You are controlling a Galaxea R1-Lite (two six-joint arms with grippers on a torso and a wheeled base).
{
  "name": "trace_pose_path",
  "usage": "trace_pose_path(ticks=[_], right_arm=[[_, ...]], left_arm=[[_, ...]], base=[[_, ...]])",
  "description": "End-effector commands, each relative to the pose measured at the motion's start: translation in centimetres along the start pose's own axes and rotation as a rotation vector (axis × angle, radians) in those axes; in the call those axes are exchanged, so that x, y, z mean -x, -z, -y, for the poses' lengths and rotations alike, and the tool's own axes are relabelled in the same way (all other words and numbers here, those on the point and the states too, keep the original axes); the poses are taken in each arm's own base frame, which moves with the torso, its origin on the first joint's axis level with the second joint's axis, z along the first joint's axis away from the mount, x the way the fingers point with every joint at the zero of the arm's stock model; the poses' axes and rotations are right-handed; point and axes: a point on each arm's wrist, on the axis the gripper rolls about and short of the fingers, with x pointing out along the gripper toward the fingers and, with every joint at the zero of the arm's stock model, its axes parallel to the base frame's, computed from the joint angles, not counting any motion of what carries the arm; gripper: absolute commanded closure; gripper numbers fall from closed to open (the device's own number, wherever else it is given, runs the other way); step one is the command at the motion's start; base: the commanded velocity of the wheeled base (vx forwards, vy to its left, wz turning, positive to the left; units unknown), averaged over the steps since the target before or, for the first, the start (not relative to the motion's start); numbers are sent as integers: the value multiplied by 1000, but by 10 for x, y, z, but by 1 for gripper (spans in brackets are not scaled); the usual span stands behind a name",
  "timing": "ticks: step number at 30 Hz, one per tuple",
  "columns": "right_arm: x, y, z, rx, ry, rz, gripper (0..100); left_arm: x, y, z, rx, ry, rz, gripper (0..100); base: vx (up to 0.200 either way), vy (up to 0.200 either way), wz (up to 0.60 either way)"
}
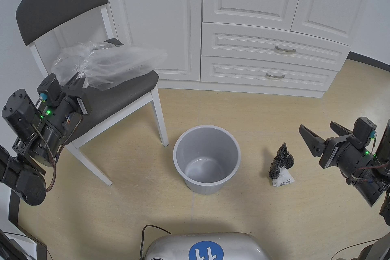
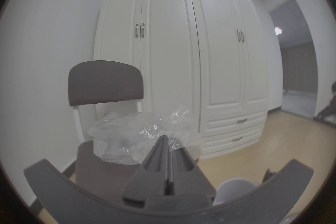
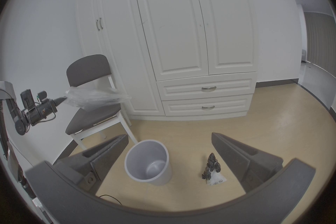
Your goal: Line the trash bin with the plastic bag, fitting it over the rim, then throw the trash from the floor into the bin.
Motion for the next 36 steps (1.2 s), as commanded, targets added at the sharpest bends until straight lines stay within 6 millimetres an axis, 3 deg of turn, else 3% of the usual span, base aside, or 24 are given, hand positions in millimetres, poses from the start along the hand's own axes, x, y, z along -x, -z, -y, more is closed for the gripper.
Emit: trace_pose_path(ticks=[1,10,13,14,23,29,34,36], right_arm=[[-5,16,-11,21,-31,-58,0],[-9,17,-15,-6,-23,6,0],[-9,19,-16,-6,-29,-1,0],[-9,24,-21,-23,-53,-26,0],[-11,43,-31,-26,-86,-103,0],[-5,28,-28,-44,-100,-50,0],[-24,14,-30,-62,-143,-26,0],[-36,14,-28,-45,-151,-107,0]], left_arm=[[24,-29,19,123,86,76,100],[75,-67,41,221,260,171,100],[82,-70,46,237,297,177,100],[92,-74,54,256,357,187,100],[108,-78,60,242,432,209,100],[118,-72,66,249,495,181,100],[118,-72,68,257,517,179,100],[118,-70,70,254,527,174,100]], base=[[0,0,0],[0,0,0],[0,0,0],[0,0,0],[0,0,0],[0,0,0],[0,0,0],[0,0,0]])
